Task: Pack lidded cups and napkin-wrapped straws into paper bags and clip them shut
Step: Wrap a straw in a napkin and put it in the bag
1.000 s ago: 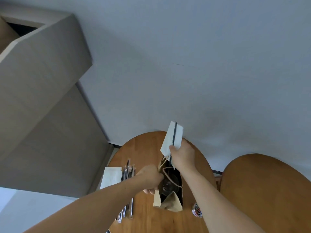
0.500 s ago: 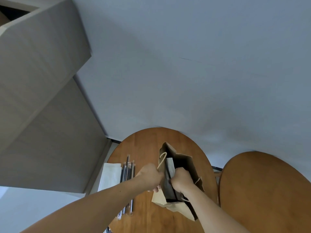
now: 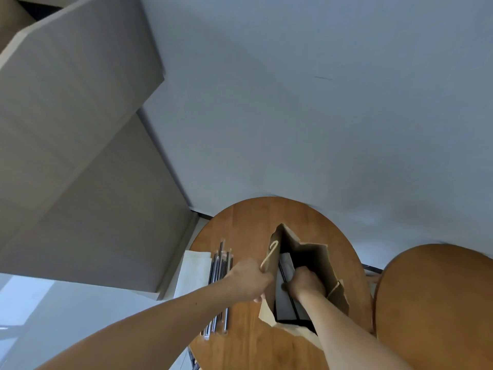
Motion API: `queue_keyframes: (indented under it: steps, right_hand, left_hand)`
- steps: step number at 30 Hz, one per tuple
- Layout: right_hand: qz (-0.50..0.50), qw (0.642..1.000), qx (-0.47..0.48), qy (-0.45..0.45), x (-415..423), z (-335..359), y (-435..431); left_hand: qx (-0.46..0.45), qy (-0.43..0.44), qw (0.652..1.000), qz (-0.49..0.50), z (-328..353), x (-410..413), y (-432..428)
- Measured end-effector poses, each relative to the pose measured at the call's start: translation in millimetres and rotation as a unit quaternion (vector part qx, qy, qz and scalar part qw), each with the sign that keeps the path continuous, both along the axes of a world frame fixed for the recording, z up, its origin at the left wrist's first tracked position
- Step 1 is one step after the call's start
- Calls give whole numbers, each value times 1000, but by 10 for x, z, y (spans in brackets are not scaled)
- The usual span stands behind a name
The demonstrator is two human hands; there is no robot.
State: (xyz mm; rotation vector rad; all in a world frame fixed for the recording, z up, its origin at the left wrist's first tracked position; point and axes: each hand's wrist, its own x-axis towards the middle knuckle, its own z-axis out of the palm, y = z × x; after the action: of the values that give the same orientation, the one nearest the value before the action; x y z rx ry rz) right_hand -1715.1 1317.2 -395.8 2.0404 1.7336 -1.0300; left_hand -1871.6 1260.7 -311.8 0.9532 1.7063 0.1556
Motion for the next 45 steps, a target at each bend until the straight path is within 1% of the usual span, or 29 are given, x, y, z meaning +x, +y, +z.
queue_keyframes:
  steps: [2, 4, 6, 8, 9, 11, 12, 13, 14, 15, 17, 19, 21, 23, 25, 26, 27, 29, 32, 34, 36, 38, 39, 40, 41, 42, 43, 45]
  right_hand:
    - [49, 999, 11, -16, 4, 59, 9]
    - [102, 993, 53, -19, -16, 160, 28]
    - [131, 987, 93, 1, -52, 336, 73]
    - [138, 982, 125, 33, -48, 604, 114]
    - [145, 976, 155, 44, -12, 745, 141]
    - [163, 950, 262, 46, 133, 1005, 194]
    - [153, 935, 314, 53, 229, 1113, 216]
    - [126, 930, 339, 67, 335, 1184, 234]
    - [88, 936, 330, 83, 439, 1219, 244]
    - [47, 952, 287, 98, 527, 1218, 239]
    - [-13, 980, 153, 126, 661, 1118, 159]
    - [-48, 985, 42, 162, 728, 968, 18]
    - [-81, 974, -19, 213, 700, 864, -124]
    - [-120, 949, -55, 285, 614, 807, -216]
    - [-175, 913, -89, 359, 505, 822, -241]
    - [-188, 902, -93, 377, 464, 834, -241]
    - [-185, 902, -80, 381, 431, 840, -232]
    - [-162, 914, -41, 370, 392, 834, -218]
    - [-137, 912, -37, 385, 435, 813, -198]
    - [-81, 921, -18, 381, 496, 804, -176]
    - [0, 941, 37, 336, 563, 767, -134]
    - [85, 956, 139, 244, 627, 731, -94]
    - [116, 949, 210, 205, 657, 738, -70]
    - [146, 932, 281, 177, 689, 760, -39]
    - [180, 910, 337, 159, 720, 787, -1]
    - [218, 890, 372, 145, 751, 809, 54]
    - [260, 874, 389, 130, 779, 836, 118]
    - [337, 855, 382, 98, 811, 868, 220]
  left_hand:
    - [15, 13, 1000, -5, -32, 2, 15]
    - [26, 17, 999, -14, -39, 22, 17]
    - [40, 18, 999, -23, -29, 27, 17]
    - [51, 12, 998, -38, 4, 30, 31]
    - [56, 9, 997, -50, 18, 36, 40]
    - [61, 4, 996, -64, 55, 46, 49]
    - [66, -6, 995, -69, 73, 52, 54]
    - [72, -22, 995, -73, 88, 59, 57]
    - [76, -42, 993, -75, 95, 69, 57]
    - [73, -62, 992, -77, 96, 80, 52]
    - [49, -89, 991, -86, 84, 115, 32]
    - [20, -109, 988, -107, 37, 164, 5]
    - [-4, -132, 984, -124, 1, 226, -25]
    - [7, -145, 980, -139, -19, 317, -48]
    - [46, -128, 981, -139, -29, 428, -62]
    - [64, -110, 984, -126, -32, 481, -62]
    - [80, -88, 987, -109, -34, 528, -51]
    - [109, -29, 990, -90, -36, 596, -11]
    - [124, 62, 985, -98, -46, 636, 70]
    - [115, 87, 986, -87, -57, 631, 98]
    - [111, 104, 985, -83, -62, 598, 122]
    - [116, 119, 981, -103, -57, 554, 149]
    - [120, 123, 978, -117, -46, 530, 171]
    - [126, 127, 975, -135, -32, 501, 199]
    - [134, 135, 969, -160, -10, 471, 233]
    - [142, 142, 961, -191, 14, 439, 270]
    - [149, 145, 952, -226, 46, 412, 311]
    - [160, 150, 932, -290, 115, 381, 386]
